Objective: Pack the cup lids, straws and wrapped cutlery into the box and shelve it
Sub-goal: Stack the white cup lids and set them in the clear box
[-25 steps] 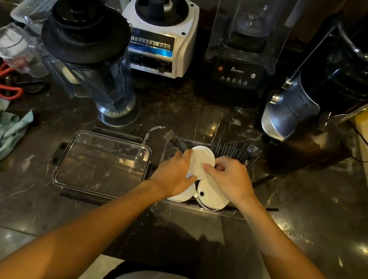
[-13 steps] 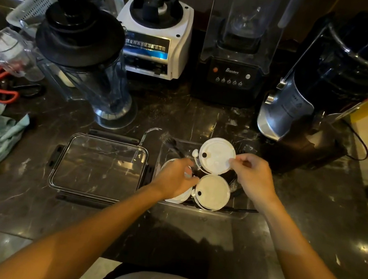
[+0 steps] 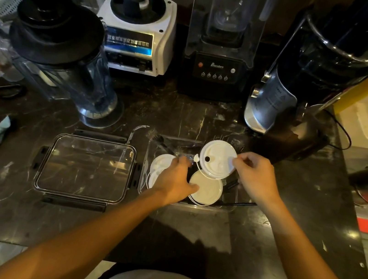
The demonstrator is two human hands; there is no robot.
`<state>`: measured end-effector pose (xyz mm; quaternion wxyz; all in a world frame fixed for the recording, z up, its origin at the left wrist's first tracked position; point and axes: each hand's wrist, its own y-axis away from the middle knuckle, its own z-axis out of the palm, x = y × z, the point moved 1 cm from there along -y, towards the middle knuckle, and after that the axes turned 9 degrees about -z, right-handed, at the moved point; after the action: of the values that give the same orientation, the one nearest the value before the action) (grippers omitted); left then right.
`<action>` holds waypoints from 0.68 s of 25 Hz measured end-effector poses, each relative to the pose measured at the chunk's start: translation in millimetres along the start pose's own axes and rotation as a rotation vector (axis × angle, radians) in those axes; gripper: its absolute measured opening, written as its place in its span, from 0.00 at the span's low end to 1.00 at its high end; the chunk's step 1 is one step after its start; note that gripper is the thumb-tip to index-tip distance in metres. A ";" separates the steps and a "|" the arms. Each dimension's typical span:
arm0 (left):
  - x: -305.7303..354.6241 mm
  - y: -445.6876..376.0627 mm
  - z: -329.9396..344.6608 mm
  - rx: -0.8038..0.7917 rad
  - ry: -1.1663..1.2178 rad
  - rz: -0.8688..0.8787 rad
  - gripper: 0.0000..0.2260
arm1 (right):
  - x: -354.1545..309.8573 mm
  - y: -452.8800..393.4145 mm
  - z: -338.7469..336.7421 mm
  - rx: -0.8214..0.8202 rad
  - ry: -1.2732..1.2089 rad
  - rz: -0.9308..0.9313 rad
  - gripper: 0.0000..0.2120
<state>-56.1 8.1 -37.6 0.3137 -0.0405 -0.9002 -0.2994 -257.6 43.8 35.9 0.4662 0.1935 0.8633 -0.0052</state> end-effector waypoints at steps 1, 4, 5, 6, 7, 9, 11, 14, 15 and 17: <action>-0.4 0.4 -0.4 0.023 0.003 -0.003 0.25 | 0.9 0.9 -1.3 -0.012 -0.004 0.016 0.07; -0.8 1.1 0.5 0.007 -0.053 0.002 0.18 | 4.9 1.0 0.0 -0.096 0.018 0.073 0.08; -1.1 1.4 1.7 0.001 -0.067 0.005 0.18 | 5.8 0.5 1.1 -0.123 0.036 0.080 0.09; -0.8 2.8 2.3 -0.004 -0.075 0.008 0.19 | 6.4 0.0 2.5 -0.144 0.062 0.081 0.09; -0.5 3.7 3.4 -0.012 -0.079 0.012 0.20 | 6.7 -0.2 3.6 -0.162 0.096 0.076 0.09; 0.4 4.3 5.7 -0.042 -0.072 0.015 0.21 | 7.9 -0.5 5.8 -0.201 0.179 0.051 0.08; 2.1 3.8 7.2 -0.052 -0.044 0.005 0.21 | 8.4 -0.1 8.4 -0.232 0.233 0.039 0.08; 4.7 4.2 9.9 -0.061 -0.013 -0.018 0.26 | 8.6 0.3 12.8 -0.258 0.192 0.093 0.08; 4.7 3.8 11.6 -0.069 -0.005 -0.025 0.28 | 7.5 0.6 14.0 -0.264 0.166 0.117 0.07; 4.7 3.4 13.8 -0.059 0.030 -0.035 0.29 | 6.2 0.5 15.9 -0.273 0.160 0.129 0.08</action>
<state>-66.4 18.1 -41.7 0.3205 -0.0296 -0.8867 -0.3319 -247.7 43.3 22.0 0.4174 0.1831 0.8761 0.1575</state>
